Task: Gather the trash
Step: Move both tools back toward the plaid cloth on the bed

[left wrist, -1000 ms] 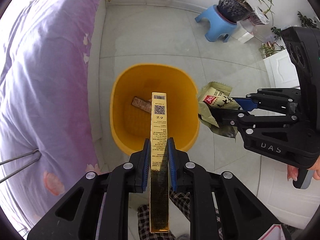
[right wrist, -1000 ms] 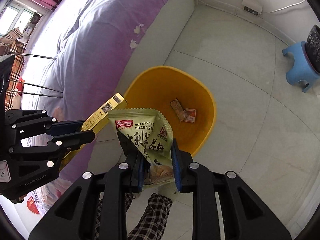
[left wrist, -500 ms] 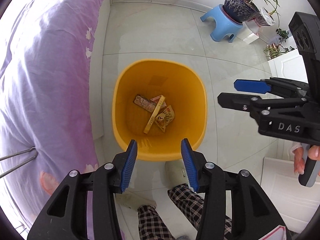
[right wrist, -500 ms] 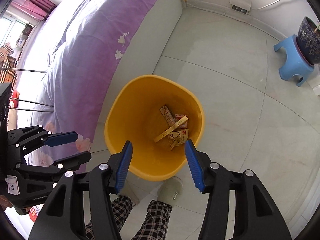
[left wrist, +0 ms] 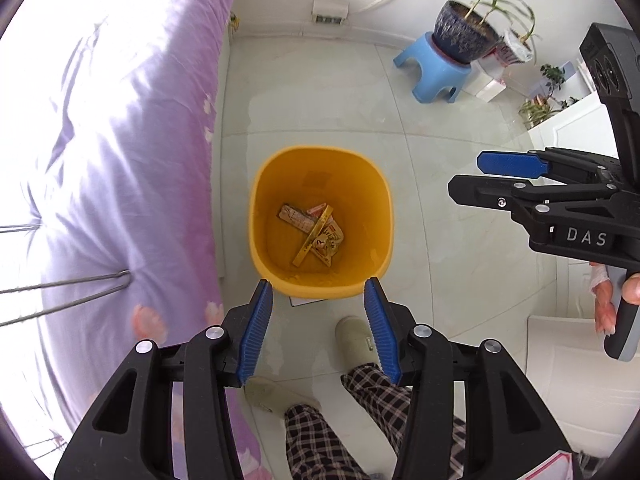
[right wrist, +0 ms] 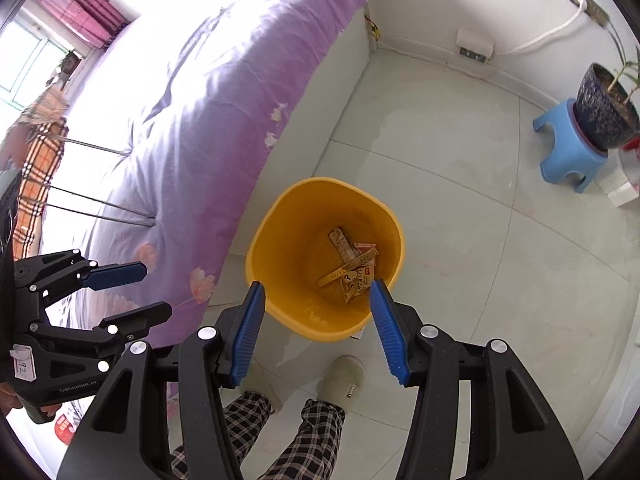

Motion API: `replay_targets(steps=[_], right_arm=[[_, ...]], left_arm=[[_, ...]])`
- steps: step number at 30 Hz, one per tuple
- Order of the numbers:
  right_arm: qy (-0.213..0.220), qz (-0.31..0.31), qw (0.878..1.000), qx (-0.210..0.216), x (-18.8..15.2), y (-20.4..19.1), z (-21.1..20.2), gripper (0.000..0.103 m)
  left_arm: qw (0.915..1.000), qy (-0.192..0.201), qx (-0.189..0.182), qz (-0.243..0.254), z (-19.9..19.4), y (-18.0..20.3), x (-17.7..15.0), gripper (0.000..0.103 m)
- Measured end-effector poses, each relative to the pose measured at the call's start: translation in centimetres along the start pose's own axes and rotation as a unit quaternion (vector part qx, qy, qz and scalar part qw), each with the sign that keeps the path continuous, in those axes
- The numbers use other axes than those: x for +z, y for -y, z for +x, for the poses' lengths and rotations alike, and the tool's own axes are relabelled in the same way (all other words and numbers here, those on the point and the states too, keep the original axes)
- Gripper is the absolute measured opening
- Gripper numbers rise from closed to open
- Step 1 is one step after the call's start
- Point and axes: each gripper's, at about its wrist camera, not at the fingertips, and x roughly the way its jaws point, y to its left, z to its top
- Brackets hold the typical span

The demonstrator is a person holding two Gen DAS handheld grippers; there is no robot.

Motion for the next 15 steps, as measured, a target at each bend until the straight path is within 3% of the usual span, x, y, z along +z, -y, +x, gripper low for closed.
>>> replay_targets(steps=[7, 15], right_arm=[[0.043, -0.055, 0.998, 0.008, -0.8, -5.2, -7.3, 0.056], [0.089, -0.137, 0.986, 0.042, -1.9, -13.2, -13.6, 0.056]], left_arm=[[0.9967, 0.065, 0.008, -0.048, -8.1, -1.2, -3.7, 0.049], [0.9791, 0.135, 0.037, -0.147, -15.7, -4.2, -10.3, 0.053]])
